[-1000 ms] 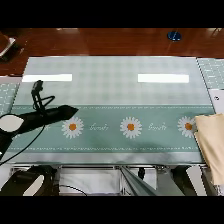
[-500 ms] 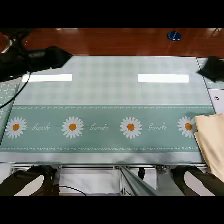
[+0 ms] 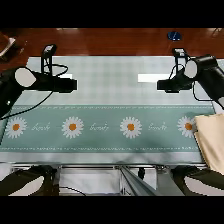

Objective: Fold the shirts.

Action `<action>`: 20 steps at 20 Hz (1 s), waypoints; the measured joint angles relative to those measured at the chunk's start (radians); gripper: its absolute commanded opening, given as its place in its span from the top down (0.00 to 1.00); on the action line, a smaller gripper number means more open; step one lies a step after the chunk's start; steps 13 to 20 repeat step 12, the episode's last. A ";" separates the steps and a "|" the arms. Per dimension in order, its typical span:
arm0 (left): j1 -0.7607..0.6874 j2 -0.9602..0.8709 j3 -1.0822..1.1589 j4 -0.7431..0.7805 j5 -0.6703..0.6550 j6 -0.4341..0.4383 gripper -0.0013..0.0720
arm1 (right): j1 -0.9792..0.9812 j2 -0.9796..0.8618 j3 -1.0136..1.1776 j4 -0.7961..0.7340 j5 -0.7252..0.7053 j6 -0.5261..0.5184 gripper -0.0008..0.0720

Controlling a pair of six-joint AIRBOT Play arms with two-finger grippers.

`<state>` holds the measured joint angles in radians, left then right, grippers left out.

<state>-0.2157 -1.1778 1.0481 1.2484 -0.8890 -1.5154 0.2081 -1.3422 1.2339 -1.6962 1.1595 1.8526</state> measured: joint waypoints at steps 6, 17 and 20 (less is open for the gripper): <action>0.003 -0.015 -0.005 0.029 0.009 -0.016 0.95 | 0.010 -0.017 0.000 -0.027 0.006 0.014 0.96; 0.003 -0.019 -0.005 0.035 0.010 -0.019 0.95 | 0.011 -0.018 0.000 -0.031 0.008 0.016 0.96; 0.003 -0.019 -0.005 0.035 0.010 -0.019 0.95 | 0.011 -0.018 0.000 -0.031 0.008 0.016 0.96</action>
